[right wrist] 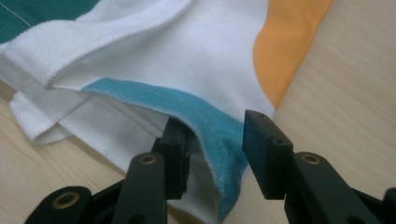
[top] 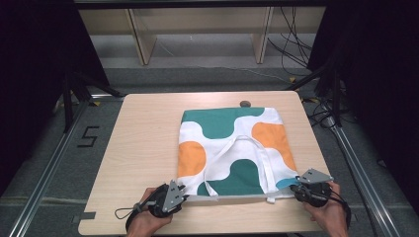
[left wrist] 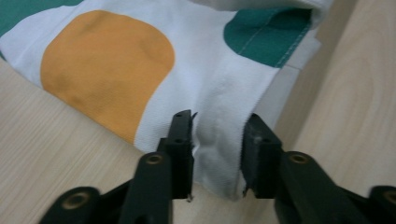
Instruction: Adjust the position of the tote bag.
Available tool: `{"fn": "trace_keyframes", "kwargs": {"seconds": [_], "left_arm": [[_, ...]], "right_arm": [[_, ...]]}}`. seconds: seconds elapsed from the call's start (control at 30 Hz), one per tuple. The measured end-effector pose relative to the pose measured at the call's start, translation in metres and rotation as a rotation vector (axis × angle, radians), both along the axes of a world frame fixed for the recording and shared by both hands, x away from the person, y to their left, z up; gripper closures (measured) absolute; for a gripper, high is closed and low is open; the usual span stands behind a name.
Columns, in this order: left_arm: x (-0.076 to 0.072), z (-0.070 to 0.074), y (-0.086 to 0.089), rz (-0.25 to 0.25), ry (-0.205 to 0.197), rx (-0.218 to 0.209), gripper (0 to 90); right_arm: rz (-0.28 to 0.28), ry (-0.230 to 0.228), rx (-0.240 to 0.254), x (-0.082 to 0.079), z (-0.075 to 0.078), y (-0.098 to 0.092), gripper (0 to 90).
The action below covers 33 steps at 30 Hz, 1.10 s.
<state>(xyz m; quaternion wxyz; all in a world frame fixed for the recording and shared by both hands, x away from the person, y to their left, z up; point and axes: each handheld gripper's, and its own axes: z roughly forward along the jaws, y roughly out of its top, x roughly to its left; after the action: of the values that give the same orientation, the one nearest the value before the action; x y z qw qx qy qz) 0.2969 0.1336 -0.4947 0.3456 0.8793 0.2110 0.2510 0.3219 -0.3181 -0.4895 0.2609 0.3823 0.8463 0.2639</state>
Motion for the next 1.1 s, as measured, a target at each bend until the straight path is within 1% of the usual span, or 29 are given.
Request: {"fn": "trace_keyframes", "kwargs": {"seconds": [0.03,0.07,0.1,0.13,0.2,0.23,0.27,0.3,0.33,0.37,0.4,0.43,0.5,0.53,0.6,0.63,0.67,0.7,0.73,0.77,0.8,0.83,0.9,0.93,0.97,1.0,1.03,1.07,1.1], "left_arm": [[0.001,0.0,0.001,0.008,0.004,-0.012,64.2],[0.003,-0.002,0.002,0.015,0.007,-0.025,61.5],[0.004,-0.003,0.002,0.022,0.005,-0.019,59.4],[0.005,-0.005,0.0,0.036,0.003,-0.005,52.9],[0.006,-0.006,-0.001,0.037,0.004,0.008,50.8],[0.006,-0.008,-0.005,0.056,-0.004,-0.016,50.8],[0.007,-0.009,-0.006,0.059,0.0,-0.017,49.3],[0.009,-0.008,-0.007,0.057,0.0,-0.001,49.3],[0.01,-0.009,-0.009,0.067,-0.002,-0.011,49.2],[0.01,-0.008,-0.01,0.07,-0.003,-0.002,49.1],[0.012,-0.009,-0.011,0.073,-0.002,-0.017,49.3],[0.013,-0.008,-0.011,0.065,0.001,0.005,49.8],[0.015,-0.007,-0.011,0.061,0.001,0.014,52.1],[0.017,-0.008,-0.012,0.065,0.01,-0.009,52.7],[0.018,-0.008,-0.012,0.053,0.019,-0.011,54.9],[0.019,-0.009,-0.013,0.043,0.032,-0.021,61.4],[0.019,-0.009,-0.013,0.043,0.032,-0.021,64.2],[0.021,-0.009,-0.013,0.038,0.038,-0.017,64.2],[0.023,-0.009,-0.013,0.036,0.038,-0.012,67.3],[0.025,-0.01,-0.014,0.032,0.041,-0.023,70.3],[0.026,-0.01,-0.016,0.027,0.047,-0.014,73.2],[0.027,-0.011,-0.017,0.023,0.042,-0.016,76.1],[0.029,-0.012,-0.021,0.014,0.039,0.008,81.0],[0.03,-0.012,-0.021,0.006,0.041,0.004,85.0],[0.03,-0.012,-0.021,0.009,0.048,0.011,85.5],[0.029,-0.012,-0.022,0.009,0.049,0.002,85.8],[0.028,-0.008,-0.021,0.013,0.039,-0.002,86.1],[0.028,-0.008,-0.021,0.013,0.039,-0.002,86.2],[0.027,-0.005,-0.02,0.013,0.03,-0.01,86.4]], "right_arm": [[0.0,0.0,0.0,0.0,0.0,0.0,62.3],[0.005,0.01,0.004,0.001,-0.001,-0.001,62.4],[0.008,0.013,0.028,0.002,-0.002,-0.001,63.3],[0.015,0.009,0.047,0.003,0.0,-0.003,67.1],[0.029,0.003,0.049,0.003,0.0,-0.004,69.6],[0.025,-0.013,0.041,0.003,0.001,-0.003,71.2],[0.027,-0.049,0.039,0.001,0.005,-0.001,75.6],[0.027,-0.049,0.039,0.001,0.005,-0.001,75.6],[0.027,-0.07,0.04,0.0,0.008,-0.001,77.1],[0.011,-0.085,0.057,-0.001,0.011,0.001,78.1],[0.016,-0.101,0.056,-0.001,0.013,0.0,78.4],[0.009,-0.098,0.062,-0.002,0.013,0.001,78.4],[0.012,-0.098,0.059,-0.002,0.011,0.001,78.4],[0.013,-0.096,0.063,-0.002,0.01,0.0,78.0],[0.013,-0.097,0.063,-0.001,0.01,0.0,77.9],[0.019,-0.086,0.065,0.0,0.009,-0.001,76.8],[0.019,-0.086,0.065,0.0,0.009,-0.001,76.8],[0.021,-0.079,0.062,0.0,0.008,-0.002,76.0],[0.02,-0.077,0.062,0.0,0.007,-0.002,74.8],[0.021,-0.078,0.062,0.001,0.007,-0.002,74.4],[0.018,-0.077,0.068,0.001,0.007,-0.001,74.3],[0.01,-0.078,0.068,0.001,0.007,0.0,74.0],[0.01,-0.071,0.06,0.002,0.005,0.001,72.5],[0.017,-0.052,0.038,0.003,0.002,-0.001,70.2],[0.008,-0.045,0.048,0.004,0.001,-0.001,70.2],[0.021,-0.035,0.049,0.005,0.0,-0.002,70.8],[0.014,-0.049,0.046,0.004,0.001,-0.002,73.3],[0.014,-0.049,0.046,0.004,0.001,-0.002,73.3],[0.026,-0.06,0.032,0.003,0.003,-0.001,76.7]]}}
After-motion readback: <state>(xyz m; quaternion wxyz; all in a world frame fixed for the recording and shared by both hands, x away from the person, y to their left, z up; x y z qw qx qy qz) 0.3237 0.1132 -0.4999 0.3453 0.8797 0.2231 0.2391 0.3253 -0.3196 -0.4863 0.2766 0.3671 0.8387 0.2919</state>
